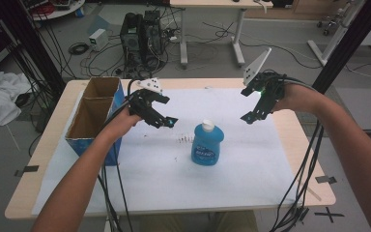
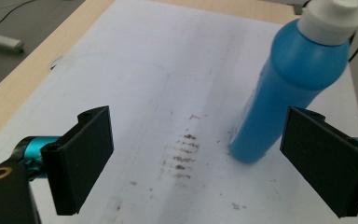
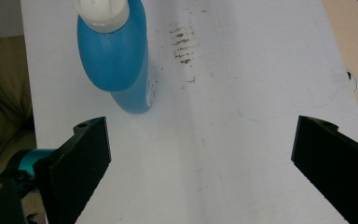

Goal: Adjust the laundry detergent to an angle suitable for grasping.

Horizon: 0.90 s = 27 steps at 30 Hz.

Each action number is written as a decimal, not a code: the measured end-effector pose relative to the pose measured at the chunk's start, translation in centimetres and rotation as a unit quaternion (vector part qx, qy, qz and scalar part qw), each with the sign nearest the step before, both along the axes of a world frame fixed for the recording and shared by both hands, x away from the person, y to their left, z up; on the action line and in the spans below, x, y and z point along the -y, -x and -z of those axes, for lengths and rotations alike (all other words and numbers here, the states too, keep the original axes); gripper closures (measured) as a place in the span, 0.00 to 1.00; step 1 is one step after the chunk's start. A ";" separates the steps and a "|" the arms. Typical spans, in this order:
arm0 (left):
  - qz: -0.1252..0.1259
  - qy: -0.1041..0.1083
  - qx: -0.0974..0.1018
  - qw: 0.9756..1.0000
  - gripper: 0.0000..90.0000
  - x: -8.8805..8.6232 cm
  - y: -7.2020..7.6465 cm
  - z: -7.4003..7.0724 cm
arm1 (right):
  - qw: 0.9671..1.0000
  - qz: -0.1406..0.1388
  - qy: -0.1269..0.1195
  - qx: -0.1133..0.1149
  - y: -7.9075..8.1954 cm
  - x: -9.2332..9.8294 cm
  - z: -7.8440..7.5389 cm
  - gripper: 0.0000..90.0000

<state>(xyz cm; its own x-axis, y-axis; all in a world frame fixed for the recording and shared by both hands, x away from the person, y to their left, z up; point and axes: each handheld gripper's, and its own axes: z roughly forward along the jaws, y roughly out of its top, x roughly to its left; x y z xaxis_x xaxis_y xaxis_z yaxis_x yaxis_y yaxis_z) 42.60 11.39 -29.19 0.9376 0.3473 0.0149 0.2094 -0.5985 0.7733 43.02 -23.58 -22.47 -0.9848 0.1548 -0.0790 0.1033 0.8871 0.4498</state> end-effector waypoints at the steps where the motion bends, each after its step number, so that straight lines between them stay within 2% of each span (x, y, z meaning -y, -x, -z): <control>1: -0.004 -0.006 -0.004 1.000 0.11 -0.1 -0.2 -0.3 | 1.000 -0.001 0.000 -0.001 -0.1 0.0 0.0 0.04; 3: -0.020 -0.010 -0.004 1.000 0.11 -0.2 -0.6 -0.7 | 1.000 0.002 -0.001 -0.002 -0.1 0.0 0.0 0.04; 5: -0.026 -0.014 -0.029 0.999 0.11 -0.2 -1.0 -1.1 | 1.000 0.002 -0.004 -0.002 -0.2 0.0 0.1 0.04; 6: -0.031 -0.027 -0.032 0.999 0.11 -0.2 -1.4 -1.3 | 1.000 0.001 -0.002 -0.001 -0.3 0.1 0.1 0.04; 8: -0.044 -0.035 -0.040 0.998 0.11 0.0 -1.7 -1.7 | 1.000 0.002 -0.002 -0.003 -0.4 0.1 0.1 0.04; 10: -0.037 -0.051 -0.035 0.997 0.11 0.2 -2.0 -2.1 | 1.000 0.009 0.000 -0.007 -0.3 0.0 0.1 0.04; 11: -0.043 -0.046 -0.039 0.997 0.11 0.4 -1.9 -2.2 | 1.000 0.003 -0.003 -0.004 -0.5 0.0 0.2 0.04; 12: -0.045 -0.050 -0.039 0.997 0.11 0.5 -2.0 -2.4 | 1.000 0.005 -0.003 -0.008 -0.4 -0.1 0.2 0.04; 16: -0.034 -0.087 -0.026 0.995 0.11 0.6 -2.6 -3.0 | 1.000 0.007 -0.005 -0.009 -0.6 -0.2 0.3 0.04; 19: -0.033 -0.097 -0.027 0.994 0.11 0.6 -2.9 -3.2 | 1.000 0.005 -0.004 -0.008 -0.6 -0.2 0.3 0.04; 20: -0.026 -0.112 -0.024 0.993 0.11 0.5 -3.2 -3.4 | 1.000 0.004 -0.005 -0.008 -0.7 -0.2 0.3 0.04; 21: -0.031 -0.104 -0.026 0.994 0.11 0.6 -3.2 -3.4 | 1.000 0.005 -0.008 -0.009 -0.7 -0.2 0.4 0.04; 22: -0.028 -0.106 -0.028 0.994 0.11 0.6 -3.3 -3.5 | 1.000 0.005 -0.006 -0.008 -0.7 -0.2 0.4 0.04; 23: -0.022 -0.116 -0.027 0.993 0.11 0.5 -3.5 -3.6 | 1.000 0.004 -0.006 -0.008 -0.8 -0.2 0.4 0.04; 27: -0.015 -0.129 -0.028 0.991 0.11 0.7 -3.8 -3.8 | 1.000 0.002 -0.006 -0.009 -0.9 -0.2 0.4 0.04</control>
